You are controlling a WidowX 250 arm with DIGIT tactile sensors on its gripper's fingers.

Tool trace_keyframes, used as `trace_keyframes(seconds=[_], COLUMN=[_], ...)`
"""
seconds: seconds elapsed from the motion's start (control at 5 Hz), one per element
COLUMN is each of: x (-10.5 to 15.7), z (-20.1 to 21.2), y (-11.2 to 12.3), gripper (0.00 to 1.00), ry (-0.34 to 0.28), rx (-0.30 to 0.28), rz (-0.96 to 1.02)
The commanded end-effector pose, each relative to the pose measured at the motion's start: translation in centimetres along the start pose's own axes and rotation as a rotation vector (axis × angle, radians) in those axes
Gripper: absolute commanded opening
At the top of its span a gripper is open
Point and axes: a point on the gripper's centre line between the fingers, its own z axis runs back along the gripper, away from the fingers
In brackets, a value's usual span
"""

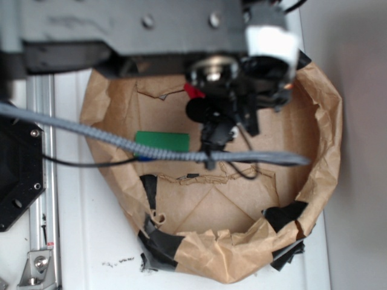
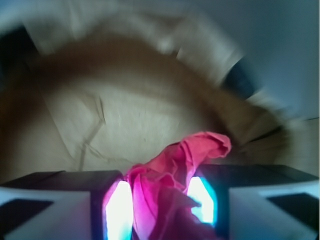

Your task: Grab the red paper.

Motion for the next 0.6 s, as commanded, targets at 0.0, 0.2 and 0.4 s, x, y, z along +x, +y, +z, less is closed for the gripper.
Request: trace_keyframes(seconds=[0.0,0.2,0.4], x=[1.9,2.4,2.2], z=[3.5,3.2,2.5], y=[-2.8,-3.6,-4.4], gripper=[0.0,0.0,0.0], ry=[0.02,0.068,0.114], rx=[-0.018,-0.045,-0.074], rz=[0.441,0.497,0.568])
